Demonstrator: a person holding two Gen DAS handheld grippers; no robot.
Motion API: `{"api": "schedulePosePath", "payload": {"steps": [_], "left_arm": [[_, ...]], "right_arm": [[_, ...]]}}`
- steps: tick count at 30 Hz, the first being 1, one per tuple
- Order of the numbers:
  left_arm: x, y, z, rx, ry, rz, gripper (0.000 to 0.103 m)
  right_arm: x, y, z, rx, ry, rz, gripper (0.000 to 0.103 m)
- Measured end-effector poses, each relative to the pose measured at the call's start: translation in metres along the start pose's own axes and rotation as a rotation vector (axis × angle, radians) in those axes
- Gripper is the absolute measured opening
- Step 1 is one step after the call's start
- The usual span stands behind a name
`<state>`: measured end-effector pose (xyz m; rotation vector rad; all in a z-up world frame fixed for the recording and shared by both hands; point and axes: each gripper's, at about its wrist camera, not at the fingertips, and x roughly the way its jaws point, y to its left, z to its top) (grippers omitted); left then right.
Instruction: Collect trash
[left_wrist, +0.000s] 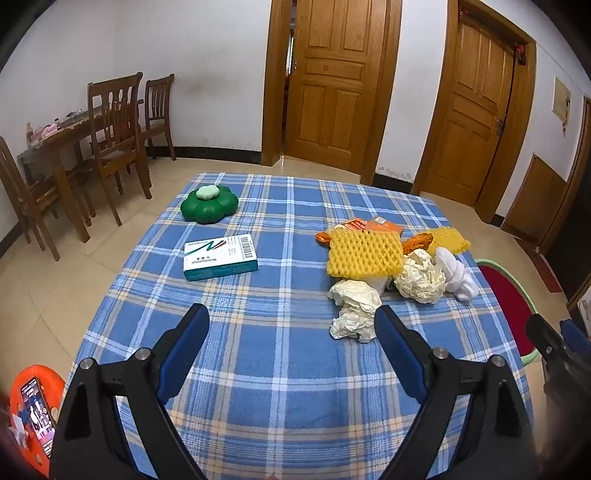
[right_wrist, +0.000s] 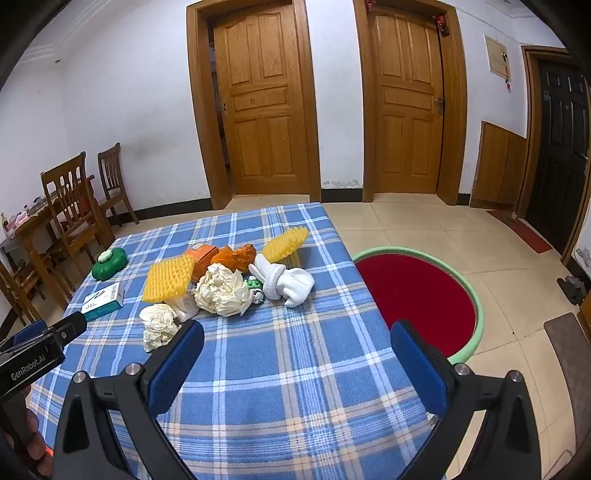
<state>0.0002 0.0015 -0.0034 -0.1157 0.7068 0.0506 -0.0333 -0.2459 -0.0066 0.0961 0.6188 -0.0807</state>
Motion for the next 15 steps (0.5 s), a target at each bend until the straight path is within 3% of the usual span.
{"api": "schedulePosePath", "payload": {"steps": [15], "left_arm": [[0.0003, -0.0008, -0.0008, 0.000, -0.001, 0.000, 0.091]], "right_arm": [[0.0001, 0.0006, 0.0000, 0.000, 0.004, 0.000, 0.103]]}}
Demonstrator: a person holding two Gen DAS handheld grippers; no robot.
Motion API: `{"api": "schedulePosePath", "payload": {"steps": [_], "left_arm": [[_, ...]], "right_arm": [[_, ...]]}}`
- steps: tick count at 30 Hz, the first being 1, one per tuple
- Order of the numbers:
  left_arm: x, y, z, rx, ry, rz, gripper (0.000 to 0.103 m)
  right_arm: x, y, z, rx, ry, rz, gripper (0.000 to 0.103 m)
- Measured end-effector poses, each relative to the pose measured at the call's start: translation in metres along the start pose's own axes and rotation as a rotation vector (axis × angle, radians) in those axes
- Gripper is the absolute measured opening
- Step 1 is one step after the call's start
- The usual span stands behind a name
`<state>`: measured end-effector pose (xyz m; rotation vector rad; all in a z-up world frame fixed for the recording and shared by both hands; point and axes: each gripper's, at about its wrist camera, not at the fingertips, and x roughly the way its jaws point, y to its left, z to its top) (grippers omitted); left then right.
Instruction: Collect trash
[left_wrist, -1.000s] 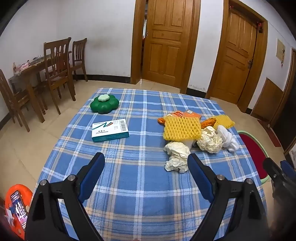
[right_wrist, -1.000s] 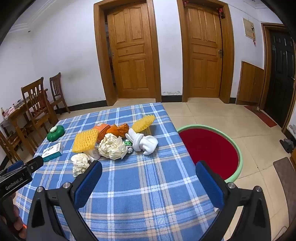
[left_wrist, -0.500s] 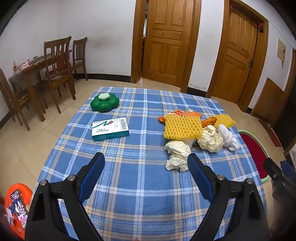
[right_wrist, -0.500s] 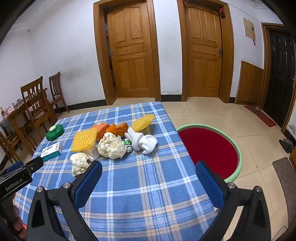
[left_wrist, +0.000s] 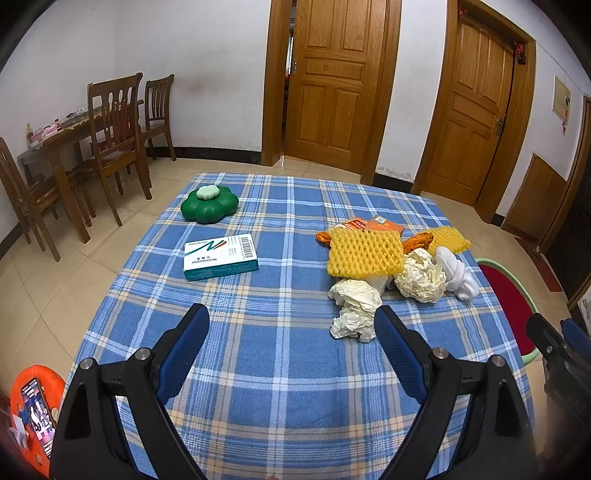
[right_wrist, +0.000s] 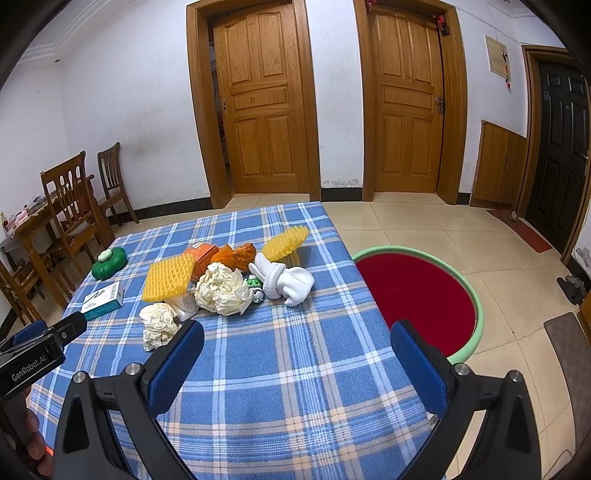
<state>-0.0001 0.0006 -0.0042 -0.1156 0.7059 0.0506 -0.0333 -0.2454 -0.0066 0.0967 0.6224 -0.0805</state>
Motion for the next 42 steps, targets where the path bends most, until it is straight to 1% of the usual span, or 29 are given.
{"api": "schedulePosePath", "payload": {"steps": [42], "left_arm": [[0.0019, -0.0003, -0.0026, 0.001, 0.006, 0.001, 0.091]], "right_arm": [[0.0006, -0.0007, -0.0014, 0.004, 0.008, 0.001, 0.103]]}}
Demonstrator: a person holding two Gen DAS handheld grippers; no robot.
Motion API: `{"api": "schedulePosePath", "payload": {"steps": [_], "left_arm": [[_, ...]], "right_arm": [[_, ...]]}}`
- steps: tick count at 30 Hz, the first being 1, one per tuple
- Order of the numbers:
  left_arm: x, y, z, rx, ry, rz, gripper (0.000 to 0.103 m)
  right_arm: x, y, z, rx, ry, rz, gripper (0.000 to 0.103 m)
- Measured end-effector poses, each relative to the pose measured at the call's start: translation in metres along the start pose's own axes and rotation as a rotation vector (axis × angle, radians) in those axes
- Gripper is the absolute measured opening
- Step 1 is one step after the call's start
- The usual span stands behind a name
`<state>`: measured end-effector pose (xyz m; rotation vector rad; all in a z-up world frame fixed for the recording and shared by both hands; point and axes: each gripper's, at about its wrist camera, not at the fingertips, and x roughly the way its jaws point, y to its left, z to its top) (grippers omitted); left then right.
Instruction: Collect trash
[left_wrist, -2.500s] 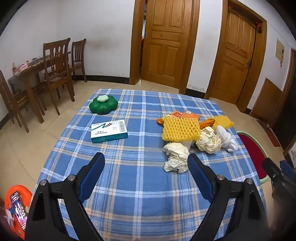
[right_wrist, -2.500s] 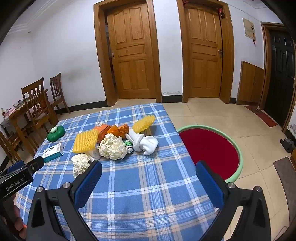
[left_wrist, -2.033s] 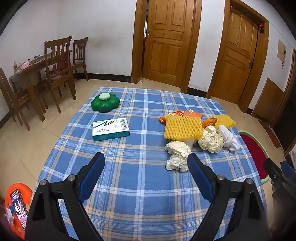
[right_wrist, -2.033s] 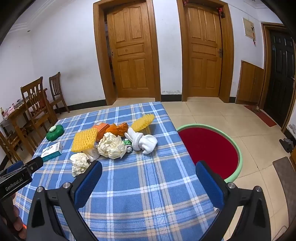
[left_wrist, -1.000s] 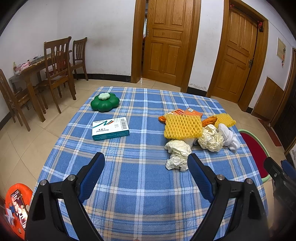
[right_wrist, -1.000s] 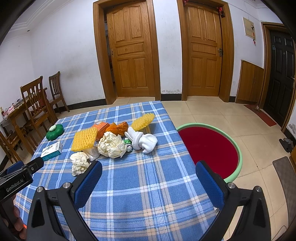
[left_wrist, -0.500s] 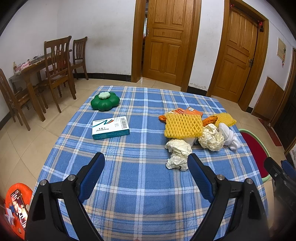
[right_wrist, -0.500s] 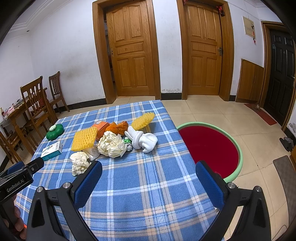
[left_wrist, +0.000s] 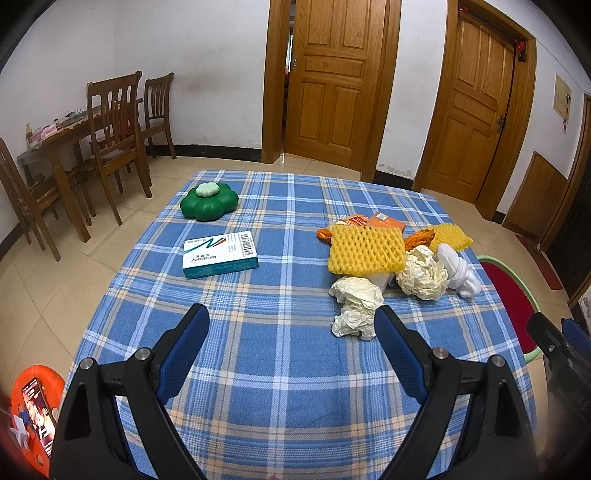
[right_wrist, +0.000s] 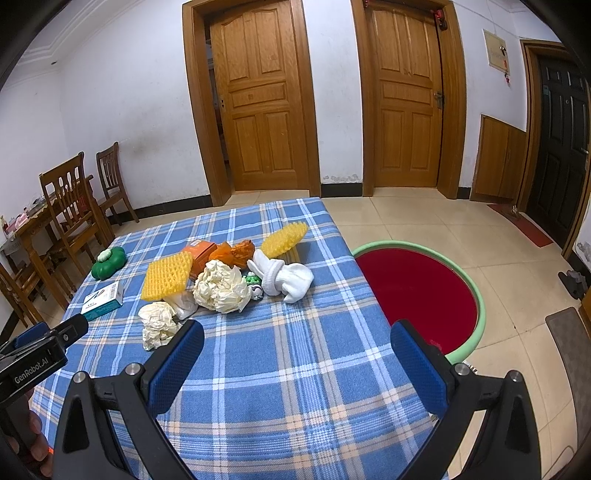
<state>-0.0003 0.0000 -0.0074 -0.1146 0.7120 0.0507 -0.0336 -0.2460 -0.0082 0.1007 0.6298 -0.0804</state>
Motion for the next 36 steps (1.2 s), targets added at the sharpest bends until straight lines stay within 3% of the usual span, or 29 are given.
{"api": "schedulePosePath", "payload": {"steps": [21, 33, 36], "left_arm": [[0.029, -0.008, 0.000, 0.057, 0.054, -0.032, 0.091], [0.080, -0.038, 0.008, 0.130, 0.146, -0.131, 0.071], [0.095, -0.042, 0.007, 0.125, 0.187, -0.154, 0.065]], "right_arm": [[0.024, -0.014, -0.004, 0.042, 0.051, 0.028, 0.103], [0.063, -0.022, 0.016, 0.057, 0.102, 0.076, 0.103], [0.081, -0.023, 0.020, 0.066, 0.134, 0.092, 0.097]]}}
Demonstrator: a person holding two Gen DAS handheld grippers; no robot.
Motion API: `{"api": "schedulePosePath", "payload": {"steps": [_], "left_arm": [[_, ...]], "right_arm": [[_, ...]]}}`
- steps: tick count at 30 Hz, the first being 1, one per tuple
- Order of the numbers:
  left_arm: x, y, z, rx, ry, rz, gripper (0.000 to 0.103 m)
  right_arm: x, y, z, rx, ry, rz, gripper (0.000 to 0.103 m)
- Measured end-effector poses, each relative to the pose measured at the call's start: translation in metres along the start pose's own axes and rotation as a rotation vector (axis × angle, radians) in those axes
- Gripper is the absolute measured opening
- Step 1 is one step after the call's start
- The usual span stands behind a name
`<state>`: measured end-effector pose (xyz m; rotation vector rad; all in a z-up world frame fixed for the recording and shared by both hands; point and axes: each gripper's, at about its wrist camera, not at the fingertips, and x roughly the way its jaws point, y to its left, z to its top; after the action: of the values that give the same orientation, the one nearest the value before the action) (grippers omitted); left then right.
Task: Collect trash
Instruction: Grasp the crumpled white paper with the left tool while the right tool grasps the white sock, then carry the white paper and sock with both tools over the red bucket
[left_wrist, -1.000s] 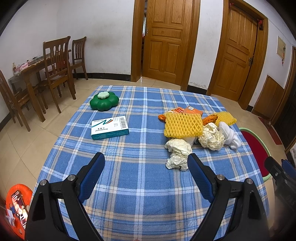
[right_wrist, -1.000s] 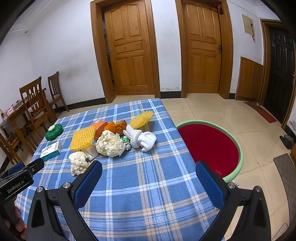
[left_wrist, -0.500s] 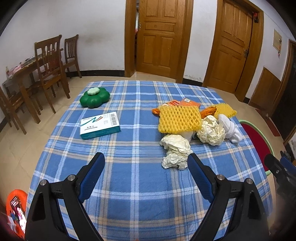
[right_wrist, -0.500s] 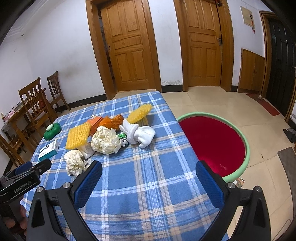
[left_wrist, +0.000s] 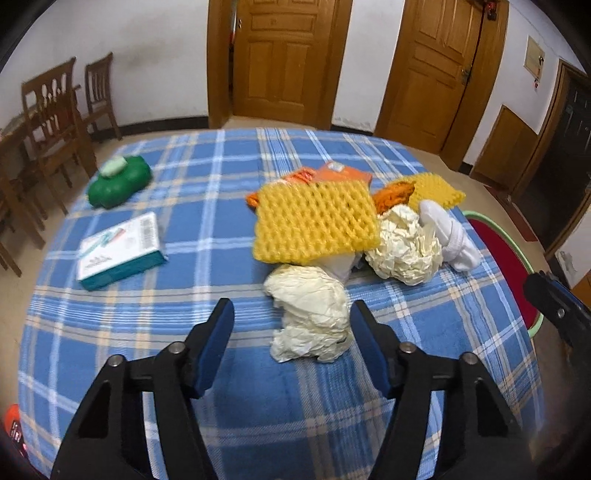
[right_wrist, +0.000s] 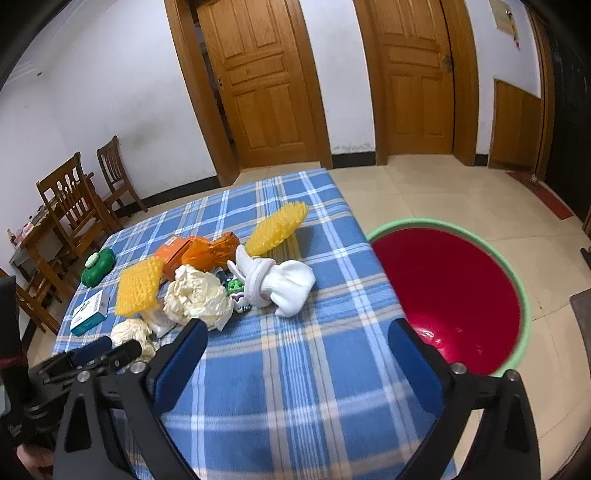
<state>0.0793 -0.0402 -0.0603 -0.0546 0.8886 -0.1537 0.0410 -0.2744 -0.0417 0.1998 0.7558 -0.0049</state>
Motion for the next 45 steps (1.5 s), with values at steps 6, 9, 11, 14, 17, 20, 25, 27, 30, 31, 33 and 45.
{"api": "schedulePosePath", "payload": {"steps": [6, 9, 11, 14, 17, 20, 25, 27, 30, 31, 33, 45], "left_arm": [[0.014, 0.000, 0.000, -0.009, 0.032, -0.072, 0.048], [0.016, 0.001, -0.001, -0.024, 0.041, -0.126, 0.034], [0.014, 0.003, 0.001, -0.028, 0.035, -0.136, 0.030], [0.003, 0.007, 0.005, -0.023, 0.006, -0.138, 0.030], [-0.009, 0.012, 0.011, -0.012, -0.032, -0.124, 0.030], [-0.015, 0.021, 0.018, -0.008, -0.051, -0.120, 0.030], [-0.015, 0.037, 0.025, -0.005, -0.064, -0.161, 0.030], [-0.013, 0.044, 0.027, 0.001, -0.071, -0.181, 0.030], [-0.007, 0.053, 0.029, 0.002, -0.083, -0.219, 0.030], [-0.004, 0.055, 0.030, 0.003, -0.083, -0.228, 0.030], [-0.001, 0.058, 0.032, 0.005, -0.078, -0.244, 0.030], [0.000, 0.055, 0.036, -0.001, -0.081, -0.304, 0.030]], "right_arm": [[0.032, -0.001, 0.009, 0.002, 0.064, 0.046, 0.083], [0.044, 0.001, 0.012, -0.001, 0.085, 0.064, 0.076], [0.049, 0.001, 0.013, 0.003, 0.094, 0.070, 0.070], [0.057, 0.001, 0.015, 0.005, 0.104, 0.066, 0.063], [0.065, 0.002, 0.017, 0.014, 0.118, 0.058, 0.054], [0.069, 0.004, 0.018, 0.032, 0.133, 0.057, 0.042], [0.068, 0.010, 0.020, 0.029, 0.120, -0.005, 0.018], [0.066, 0.011, 0.019, 0.035, 0.120, -0.038, 0.015], [0.060, 0.015, 0.015, 0.032, 0.122, -0.084, 0.011], [0.057, 0.016, 0.015, 0.030, 0.119, -0.092, 0.011], [0.048, 0.019, 0.014, 0.027, 0.109, -0.114, 0.011], [0.001, 0.030, 0.007, -0.004, 0.048, -0.089, 0.010]]}}
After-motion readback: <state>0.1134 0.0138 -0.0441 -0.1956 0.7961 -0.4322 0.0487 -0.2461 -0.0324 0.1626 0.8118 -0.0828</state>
